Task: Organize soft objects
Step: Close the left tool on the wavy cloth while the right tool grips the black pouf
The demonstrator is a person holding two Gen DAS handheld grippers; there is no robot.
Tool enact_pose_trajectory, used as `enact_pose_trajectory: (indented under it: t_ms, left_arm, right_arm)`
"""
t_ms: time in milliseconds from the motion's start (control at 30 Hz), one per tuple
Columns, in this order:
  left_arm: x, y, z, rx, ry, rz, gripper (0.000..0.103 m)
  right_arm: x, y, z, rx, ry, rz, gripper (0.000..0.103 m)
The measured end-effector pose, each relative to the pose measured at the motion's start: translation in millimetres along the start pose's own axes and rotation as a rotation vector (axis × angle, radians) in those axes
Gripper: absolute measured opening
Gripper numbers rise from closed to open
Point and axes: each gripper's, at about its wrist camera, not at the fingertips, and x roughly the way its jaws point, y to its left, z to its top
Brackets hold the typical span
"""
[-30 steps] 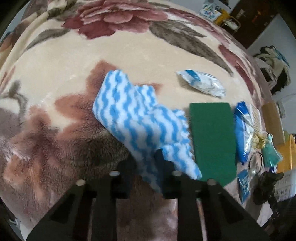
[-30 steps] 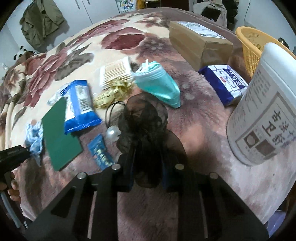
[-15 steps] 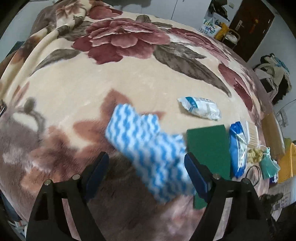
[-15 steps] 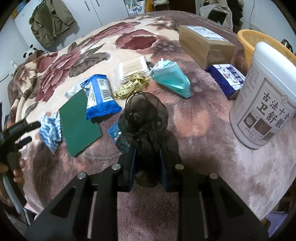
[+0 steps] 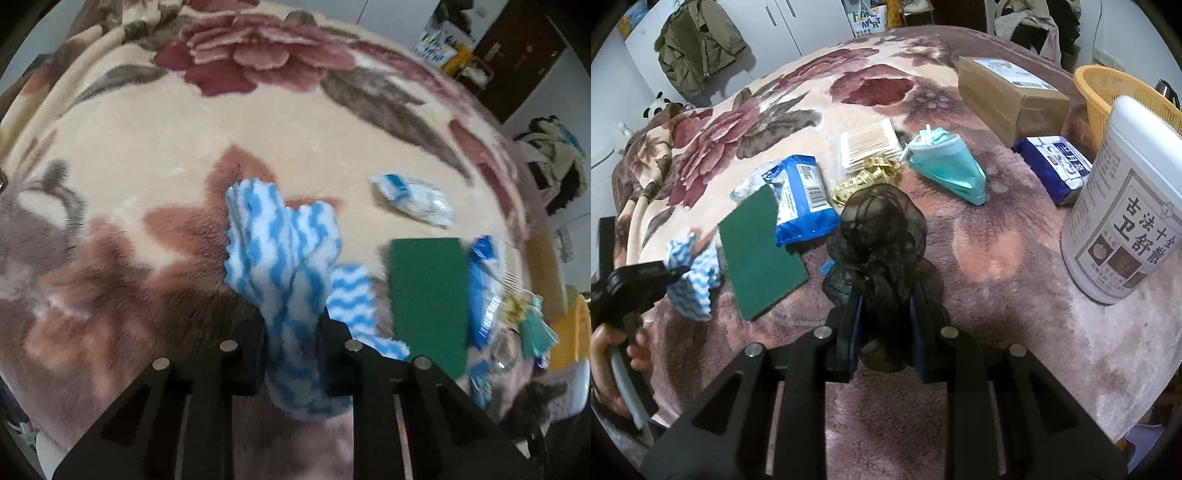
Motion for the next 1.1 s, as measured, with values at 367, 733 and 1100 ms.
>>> enact_pose_trajectory:
  t_ms: [367,733,1100]
  left_arm:
    - [-75.8,-37.0,-46.8,0.165,-0.068,-0.057,0.021]
    - [-102.2,-96.0,-92.1,0.38,-0.049,-0.047,0.021]
    - [-110.7,-128.7,-111.2,0.46,-0.04,-0.036,0.021]
  right_arm:
    - [-29.9,16.5,-7.3,-0.022,-0.039,0.04,0.023]
    - [-50.1,24.5,-13.2,-0.065,-0.04,0.017,0.023]
    - [-66.4,21.7,-9.6,-0.083,-0.056,0.023,0.023]
